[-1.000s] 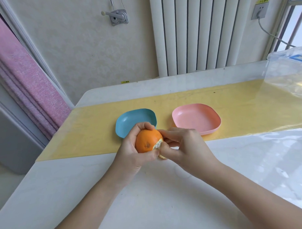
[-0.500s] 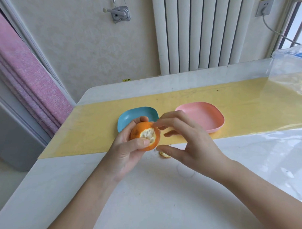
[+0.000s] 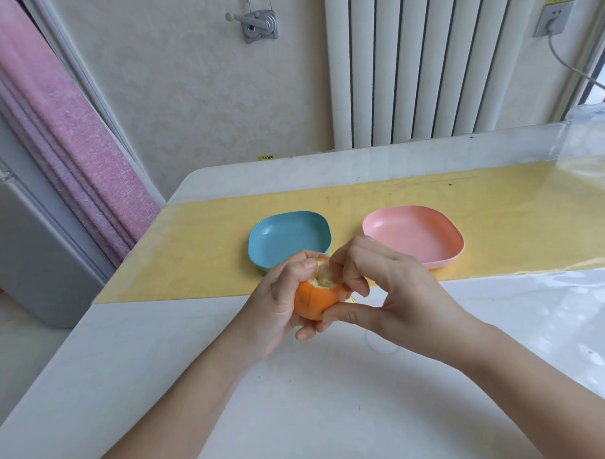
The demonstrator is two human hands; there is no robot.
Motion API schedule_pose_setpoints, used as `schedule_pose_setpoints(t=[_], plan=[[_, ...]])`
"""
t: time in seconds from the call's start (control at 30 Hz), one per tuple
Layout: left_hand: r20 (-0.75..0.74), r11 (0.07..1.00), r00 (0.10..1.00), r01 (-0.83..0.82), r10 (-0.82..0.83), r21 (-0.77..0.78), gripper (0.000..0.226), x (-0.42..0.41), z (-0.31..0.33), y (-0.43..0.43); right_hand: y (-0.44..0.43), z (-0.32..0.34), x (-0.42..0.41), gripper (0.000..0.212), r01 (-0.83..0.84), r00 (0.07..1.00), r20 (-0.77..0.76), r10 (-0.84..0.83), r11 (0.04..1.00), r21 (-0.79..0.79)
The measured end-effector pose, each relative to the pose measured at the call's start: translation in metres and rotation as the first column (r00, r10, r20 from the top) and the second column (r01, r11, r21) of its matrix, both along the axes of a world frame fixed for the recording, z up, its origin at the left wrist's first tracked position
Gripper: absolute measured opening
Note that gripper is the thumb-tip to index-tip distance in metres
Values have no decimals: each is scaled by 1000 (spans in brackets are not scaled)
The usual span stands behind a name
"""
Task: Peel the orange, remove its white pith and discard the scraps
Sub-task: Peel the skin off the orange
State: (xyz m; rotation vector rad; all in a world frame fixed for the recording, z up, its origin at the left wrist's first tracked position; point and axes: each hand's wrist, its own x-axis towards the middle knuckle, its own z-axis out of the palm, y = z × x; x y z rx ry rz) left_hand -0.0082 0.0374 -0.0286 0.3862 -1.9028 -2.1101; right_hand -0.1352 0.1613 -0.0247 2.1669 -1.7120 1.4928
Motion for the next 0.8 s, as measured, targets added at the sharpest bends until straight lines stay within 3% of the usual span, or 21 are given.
schedule_pose_setpoints(t=[0.2,0.37,0.5,0.6,0.8], plan=[[30,1000,999,-21,21,2,40,-1,0,3,-2,-1,-2,39,-48,998,-48,49,998,32],[21,996,999,-38,36,77,27,0,4,3,-3,-6,-4,35,-4,1000,-26,3,999,-41],[-34,996,998,-56,58,68,40,-1,7,0,-3,-6,2,21,38,999,14,-36,987,-158],[-53,996,996,-69,72,59,54,-1,7,1,-3,-6,5,24,80,997,18,-78,976,-205],[-77,996,993,-84,86,30,41,0,7,0,-4,-8,6,33,110,993,56,-102,978,-179]])
